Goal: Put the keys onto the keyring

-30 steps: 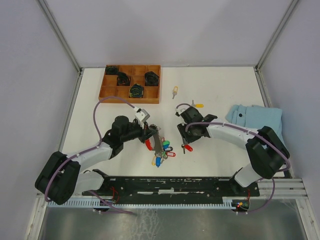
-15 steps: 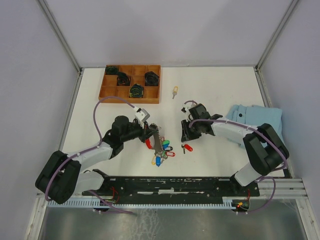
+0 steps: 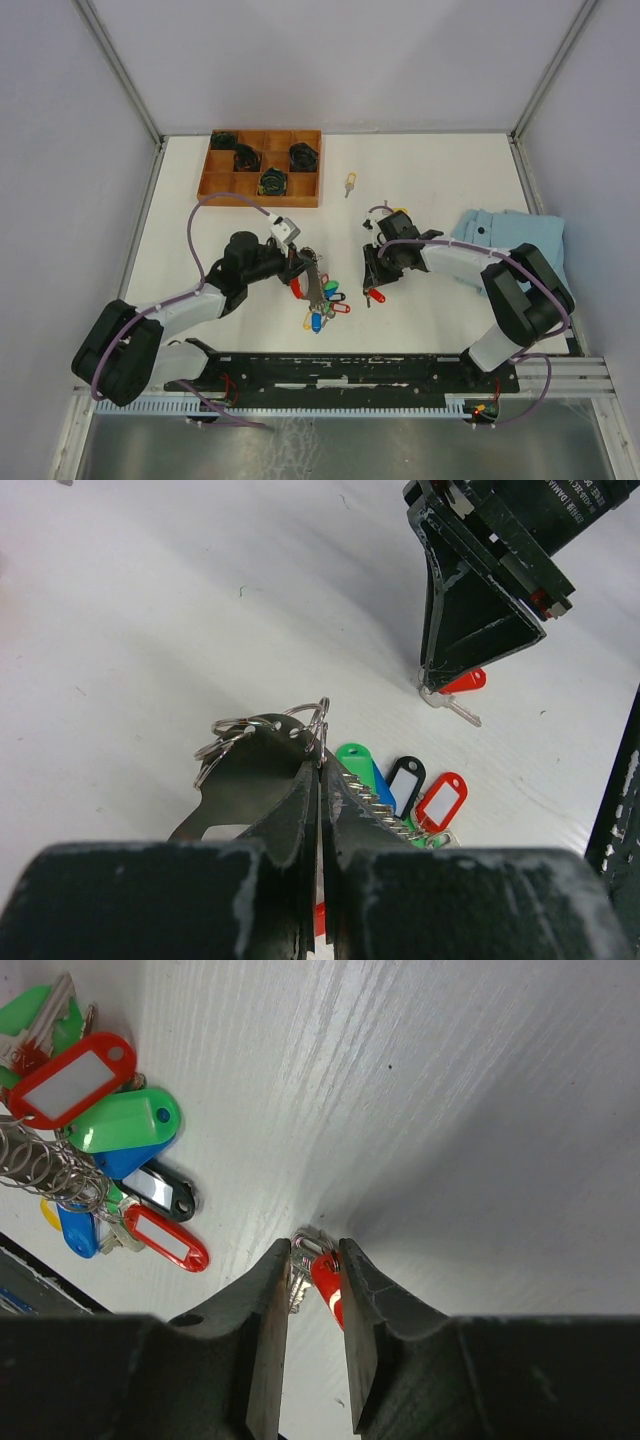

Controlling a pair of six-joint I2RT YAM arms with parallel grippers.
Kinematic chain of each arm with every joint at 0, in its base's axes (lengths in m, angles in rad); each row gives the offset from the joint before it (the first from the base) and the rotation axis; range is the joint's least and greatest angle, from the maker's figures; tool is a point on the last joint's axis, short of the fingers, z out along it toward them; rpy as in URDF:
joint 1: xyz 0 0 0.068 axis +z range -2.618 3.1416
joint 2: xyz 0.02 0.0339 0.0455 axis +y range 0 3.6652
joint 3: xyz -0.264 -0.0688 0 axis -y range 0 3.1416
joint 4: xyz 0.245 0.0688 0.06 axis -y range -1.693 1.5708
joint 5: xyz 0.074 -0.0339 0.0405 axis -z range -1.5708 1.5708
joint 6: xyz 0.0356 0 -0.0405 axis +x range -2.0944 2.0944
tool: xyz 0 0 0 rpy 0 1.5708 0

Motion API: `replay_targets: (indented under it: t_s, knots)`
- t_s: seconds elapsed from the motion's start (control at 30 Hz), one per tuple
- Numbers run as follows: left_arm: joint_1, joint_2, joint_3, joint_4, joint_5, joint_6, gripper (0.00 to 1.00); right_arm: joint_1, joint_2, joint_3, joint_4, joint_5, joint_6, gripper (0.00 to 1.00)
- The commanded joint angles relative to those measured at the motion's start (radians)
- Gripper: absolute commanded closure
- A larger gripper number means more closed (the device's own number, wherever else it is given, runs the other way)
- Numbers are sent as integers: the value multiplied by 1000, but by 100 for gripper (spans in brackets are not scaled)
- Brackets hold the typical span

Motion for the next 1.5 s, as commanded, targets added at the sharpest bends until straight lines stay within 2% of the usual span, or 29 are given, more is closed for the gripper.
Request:
replay_targets:
  t_s: [0.0, 0.5, 0.63, 0.73, 0.77, 1.03, 1.2, 1.47]
  knots:
    - [-3, 4, 18, 65, 15, 4, 97, -3, -16, -12, 0, -31, -2, 67]
    - [-3, 20, 24, 63, 17, 3, 97, -3, -4, -18, 8, -17, 1, 79]
    - [-2, 25, 25, 62, 18, 3, 97, -4, -4, -18, 6, -11, 1, 87]
    - [-3, 29, 26, 62, 20, 4, 97, -4, -12, -16, -2, -8, -10, 98]
    - [-3, 31, 27, 62, 21, 4, 97, -4, -17, -14, -9, -5, -20, 99]
    - [-3, 73, 38, 98, 93, 23, 97, -4, -125, 18, -51, 10, -131, 100]
    - [-5, 96, 15, 186, 166, 68, 97, -4, -275, 12, -44, -2, -210, 99]
    - [-32, 48, -30, 229, 179, 216, 97, -4, -430, -23, 6, -77, -281, 99]
